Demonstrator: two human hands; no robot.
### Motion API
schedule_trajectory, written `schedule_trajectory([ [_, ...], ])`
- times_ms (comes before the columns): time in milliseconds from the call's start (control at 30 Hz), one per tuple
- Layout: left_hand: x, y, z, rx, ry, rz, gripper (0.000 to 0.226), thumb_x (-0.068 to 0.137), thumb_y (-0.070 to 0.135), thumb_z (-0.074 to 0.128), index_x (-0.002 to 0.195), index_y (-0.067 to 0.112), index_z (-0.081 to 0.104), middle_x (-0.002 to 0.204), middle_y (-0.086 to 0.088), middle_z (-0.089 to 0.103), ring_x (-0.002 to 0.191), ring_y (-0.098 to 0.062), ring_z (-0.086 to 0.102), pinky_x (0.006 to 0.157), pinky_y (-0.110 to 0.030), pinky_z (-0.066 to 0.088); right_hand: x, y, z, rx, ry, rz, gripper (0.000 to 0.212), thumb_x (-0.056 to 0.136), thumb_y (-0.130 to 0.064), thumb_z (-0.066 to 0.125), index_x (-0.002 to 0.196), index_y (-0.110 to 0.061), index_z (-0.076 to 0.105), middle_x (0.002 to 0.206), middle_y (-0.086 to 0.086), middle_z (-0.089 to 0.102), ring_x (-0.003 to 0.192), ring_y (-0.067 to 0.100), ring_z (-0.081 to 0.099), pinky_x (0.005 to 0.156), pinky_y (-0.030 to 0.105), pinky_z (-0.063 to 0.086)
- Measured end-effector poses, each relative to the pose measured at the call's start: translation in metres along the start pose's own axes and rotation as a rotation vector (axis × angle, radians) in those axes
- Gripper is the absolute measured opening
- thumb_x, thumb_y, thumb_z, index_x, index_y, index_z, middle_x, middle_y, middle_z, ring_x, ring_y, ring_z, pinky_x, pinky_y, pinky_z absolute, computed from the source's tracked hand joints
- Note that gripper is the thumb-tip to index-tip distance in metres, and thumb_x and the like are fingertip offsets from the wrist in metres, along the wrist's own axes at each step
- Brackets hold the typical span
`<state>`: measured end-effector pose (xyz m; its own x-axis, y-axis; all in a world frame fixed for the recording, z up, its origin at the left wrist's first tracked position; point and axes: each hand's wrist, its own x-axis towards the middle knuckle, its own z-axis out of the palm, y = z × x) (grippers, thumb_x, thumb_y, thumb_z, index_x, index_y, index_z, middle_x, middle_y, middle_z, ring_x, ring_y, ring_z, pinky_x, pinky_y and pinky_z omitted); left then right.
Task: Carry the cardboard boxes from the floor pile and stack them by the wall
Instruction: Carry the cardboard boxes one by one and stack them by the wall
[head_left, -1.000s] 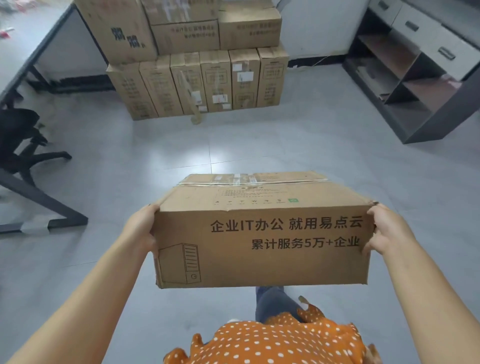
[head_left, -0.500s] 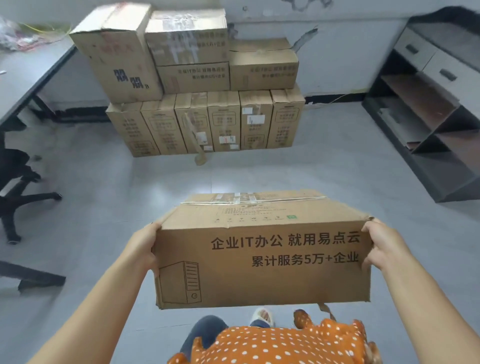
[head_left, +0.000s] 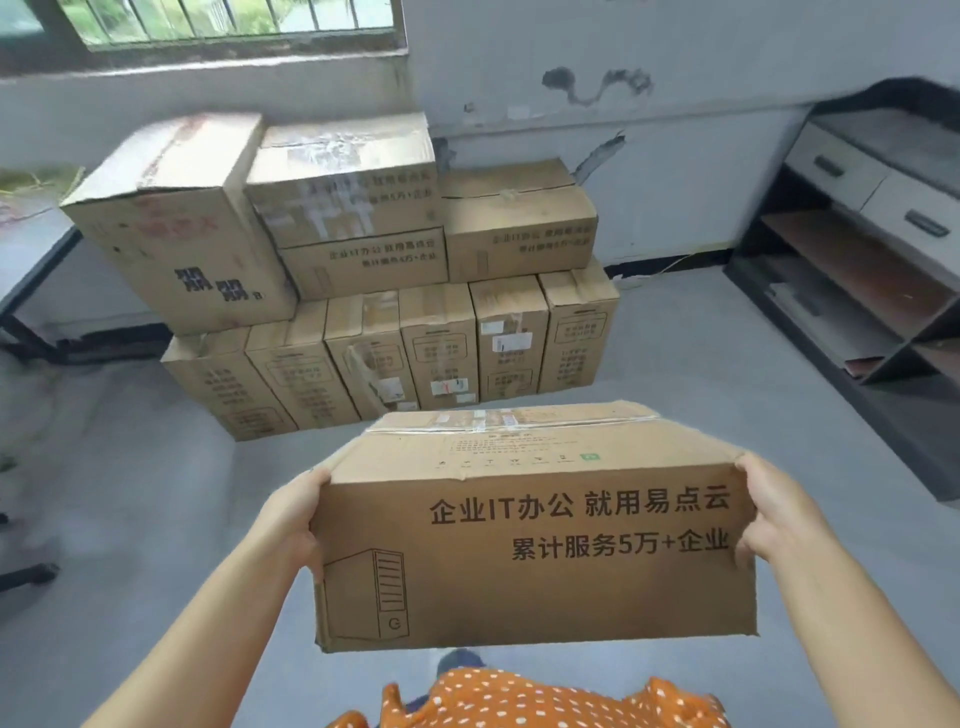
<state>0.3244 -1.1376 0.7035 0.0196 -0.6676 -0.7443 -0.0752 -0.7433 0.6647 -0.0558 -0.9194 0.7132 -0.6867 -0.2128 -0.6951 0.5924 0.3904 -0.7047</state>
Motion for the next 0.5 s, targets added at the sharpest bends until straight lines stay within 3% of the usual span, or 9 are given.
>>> schedule_trajectory([
  [100,0.04,0.066,0.029,0.006,0.001,0.043,0.027,0.087,0.033,0.062,0.107,0.016,0.059,0.124,-0.005,0.052,0.122,-0.037,0.042,0.097,-0.078,0.019,0.019,-0.041,0.037,0.024,0.024,0.003,0.019,0.091,-0.029,0.047,0.082,-0.021,0.062,0.103,0.013,0.067,0.109,0.034,0.056,0.1,0.062,0.027],
  [200,0.068,0.121,0.068,0.002,-0.016,0.109,0.015,0.081,0.028,0.069,0.089,0.016,0.064,0.117,-0.006,0.059,0.114,-0.033,0.05,0.103,-0.065,0.03,0.034,-0.082,0.066,0.061,0.043,-0.02,0.018,0.09,-0.031,0.05,0.091,-0.02,0.065,0.096,0.011,0.066,0.099,0.038,0.057,0.1,0.069,0.023],
  [267,0.085,0.153,0.096,0.007,0.003,0.122,0.014,0.083,0.026,0.067,0.093,0.017,0.063,0.111,-0.005,0.059,0.103,-0.029,0.055,0.098,-0.061,0.036,0.051,-0.113,0.08,0.068,0.065,-0.043,0.022,0.088,-0.033,0.052,0.098,-0.02,0.066,0.093,0.01,0.066,0.092,0.034,0.058,0.097,0.069,0.026],
  [400,0.124,0.203,0.161,-0.022,0.017,0.158,0.019,0.091,0.02,0.058,0.109,0.014,0.06,0.094,-0.001,0.06,0.082,-0.02,0.055,0.074,-0.043,0.046,0.092,-0.188,0.115,0.103,0.089,-0.122,0.014,0.087,-0.032,0.054,0.084,-0.021,0.063,0.076,0.006,0.061,0.07,0.027,0.053,0.091,0.056,0.039],
  [433,0.131,0.214,0.179,-0.035,0.021,0.172,0.02,0.093,0.02,0.056,0.112,0.015,0.058,0.09,0.0,0.057,0.079,-0.019,0.053,0.072,-0.043,0.045,0.105,-0.209,0.124,0.113,0.099,-0.148,0.014,0.089,-0.032,0.053,0.086,-0.022,0.063,0.073,0.004,0.058,0.067,0.026,0.052,0.092,0.055,0.04],
  [500,0.146,0.243,0.214,-0.045,0.004,0.177,0.024,0.095,0.022,0.053,0.118,0.017,0.056,0.101,-0.001,0.055,0.097,-0.027,0.053,0.085,-0.063,0.042,0.129,-0.254,0.142,0.117,0.1,-0.188,0.013,0.091,-0.032,0.053,0.092,-0.022,0.062,0.072,0.003,0.055,0.068,0.023,0.051,0.096,0.054,0.038],
])
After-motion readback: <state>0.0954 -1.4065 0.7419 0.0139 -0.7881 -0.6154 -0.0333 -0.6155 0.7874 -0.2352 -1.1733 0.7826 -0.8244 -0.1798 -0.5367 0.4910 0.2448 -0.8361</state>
